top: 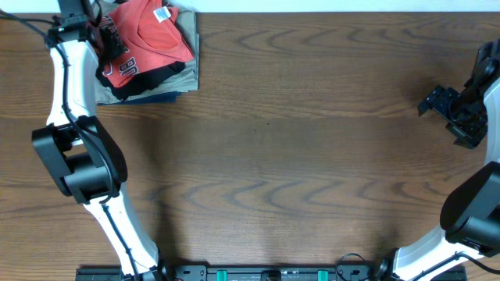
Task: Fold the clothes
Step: 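Release the red shirt on the stack and withdraw the left gripper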
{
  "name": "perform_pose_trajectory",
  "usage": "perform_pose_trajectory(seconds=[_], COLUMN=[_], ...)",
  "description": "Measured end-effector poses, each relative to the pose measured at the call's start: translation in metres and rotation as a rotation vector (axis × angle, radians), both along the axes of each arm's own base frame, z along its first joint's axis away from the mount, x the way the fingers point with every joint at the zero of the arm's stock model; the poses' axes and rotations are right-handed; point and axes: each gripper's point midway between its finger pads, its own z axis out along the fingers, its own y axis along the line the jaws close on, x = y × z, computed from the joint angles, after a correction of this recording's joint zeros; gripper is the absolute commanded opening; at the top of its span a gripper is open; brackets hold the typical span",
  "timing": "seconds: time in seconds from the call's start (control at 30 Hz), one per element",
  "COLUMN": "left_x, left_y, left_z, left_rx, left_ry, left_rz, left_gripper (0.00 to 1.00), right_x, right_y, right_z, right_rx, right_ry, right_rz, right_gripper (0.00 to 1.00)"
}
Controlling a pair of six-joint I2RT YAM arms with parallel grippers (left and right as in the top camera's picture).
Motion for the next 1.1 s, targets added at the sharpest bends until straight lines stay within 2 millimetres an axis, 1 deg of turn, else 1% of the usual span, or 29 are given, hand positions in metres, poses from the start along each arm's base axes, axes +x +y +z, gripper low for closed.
perform_pose_trajectory(seconds=[0.1,0.17,0.23,0.3,0.37,0.43,0.47,0.53,0.67,0.77,0.83,0.93,1.0,1.1], left_x=[-0.012,-0.02,-0.032,-0.046,-0.067,-0.092,-0.107,-0.134,-0.186,-0.217,-0.238,-0.276,-0.305,-0.346], left_y=[-0.001,-0.007,-0.016,-0.03,-0.048,-0.065,-0.075,-0.089,-0.117,-0.143,-0.166,-0.2,-0.215,-0.223], left_z=[0.012,0.032,0.062,0.099,0.135,0.16,0.172,0.184,0.199,0.209,0.216,0.219,0.216,0.195], left_rx=[-0.005,-0.014,-0.036,-0.07,-0.117,-0.166,-0.191,-0.231,-0.275,-0.277,-0.268,-0.271,-0.289,-0.325], left_ry=[0.015,0.002,-0.029,-0.082,-0.13,-0.147,-0.149,-0.129,-0.076,-0.079,-0.115,-0.175,-0.223,-0.226], left_rz=[0.004,-0.002,-0.021,-0.051,-0.09,-0.124,-0.141,-0.162,-0.22,-0.298,-0.375,-0.493,-0.538,-0.551], left_gripper=[1.0,0.99,0.99,0.98,0.98,0.98,0.98,0.98,0.98,0.98,0.98,0.98,0.98,0.98], right_x=[0.0,0.0,0.0,0.0,0.0,0.0,0.0,0.0,0.0,0.0,0.0,0.0,0.0,0.0], right_y=[0.0,0.0,0.0,0.0,0.0,0.0,0.0,0.0,0.0,0.0,0.0,0.0,-0.001,-0.001], right_z=[0.0,0.0,0.0,0.0,0.0,0.0,0.0,0.0,0.0,0.0,0.0,0.0,0.0,0.0], right_rx=[0.0,0.0,0.0,0.0,0.0,0.0,0.0,0.0,0.0,-0.001,-0.001,-0.001,-0.001,0.0], right_ry=[0.0,0.0,0.0,0.0,0.0,0.0,0.0,0.0,0.0,-0.001,-0.001,-0.001,-0.001,-0.001], right_rz=[0.0,0.0,0.0,0.0,0.0,0.0,0.0,0.0,0.0,0.0,0.0,-0.001,-0.001,-0.001], right_gripper=[0.99,0.99,0.99,0.99,0.99,0.99,0.99,0.99,0.99,0.99,0.99,0.99,0.99,0.99])
